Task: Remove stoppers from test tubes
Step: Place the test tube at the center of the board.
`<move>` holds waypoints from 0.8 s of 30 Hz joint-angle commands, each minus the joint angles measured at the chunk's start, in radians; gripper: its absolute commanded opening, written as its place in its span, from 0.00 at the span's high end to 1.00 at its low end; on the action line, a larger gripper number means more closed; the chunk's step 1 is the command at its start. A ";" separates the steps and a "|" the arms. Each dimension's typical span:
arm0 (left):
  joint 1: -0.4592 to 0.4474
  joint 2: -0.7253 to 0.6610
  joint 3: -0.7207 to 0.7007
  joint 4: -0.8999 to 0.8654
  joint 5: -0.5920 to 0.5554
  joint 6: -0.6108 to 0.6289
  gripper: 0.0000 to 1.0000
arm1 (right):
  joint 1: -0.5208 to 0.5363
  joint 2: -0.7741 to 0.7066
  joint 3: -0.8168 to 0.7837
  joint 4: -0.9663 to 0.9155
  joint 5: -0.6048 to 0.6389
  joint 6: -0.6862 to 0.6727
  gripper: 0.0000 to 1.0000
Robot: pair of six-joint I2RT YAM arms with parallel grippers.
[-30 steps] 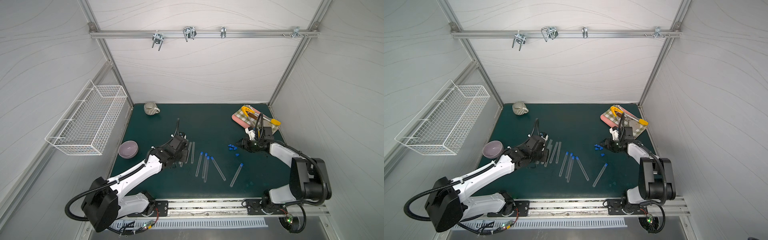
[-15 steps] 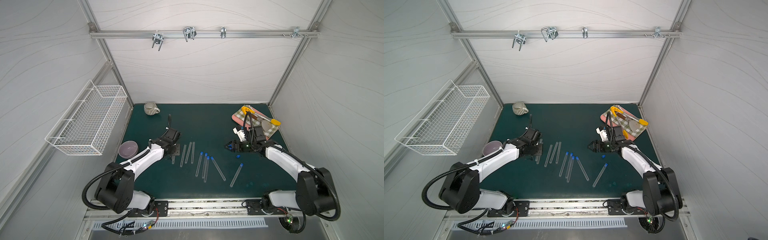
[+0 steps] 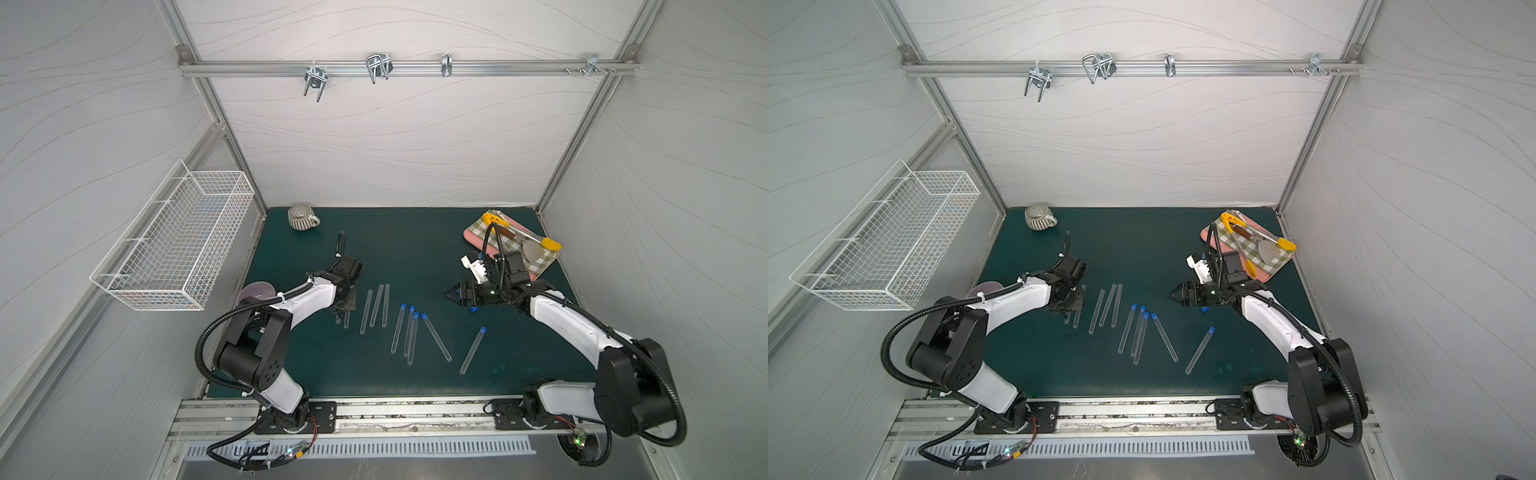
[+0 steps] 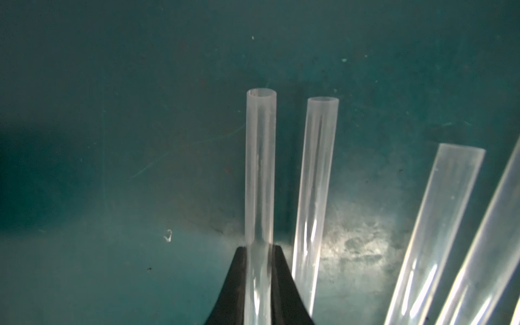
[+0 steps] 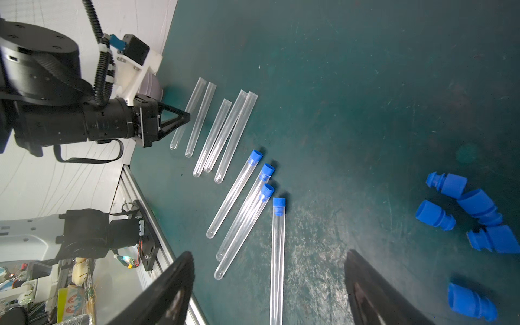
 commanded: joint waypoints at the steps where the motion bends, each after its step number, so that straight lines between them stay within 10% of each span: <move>1: 0.003 0.037 0.062 -0.021 -0.042 0.009 0.98 | 0.006 -0.025 0.007 -0.021 -0.024 -0.022 0.16; 13: 0.003 0.093 0.066 -0.020 0.019 -0.016 0.91 | 0.006 -0.042 0.011 -0.033 -0.007 -0.029 0.16; 24: -0.010 0.036 0.086 -0.051 0.005 -0.015 0.62 | 0.005 -0.067 0.007 -0.063 0.018 -0.041 0.16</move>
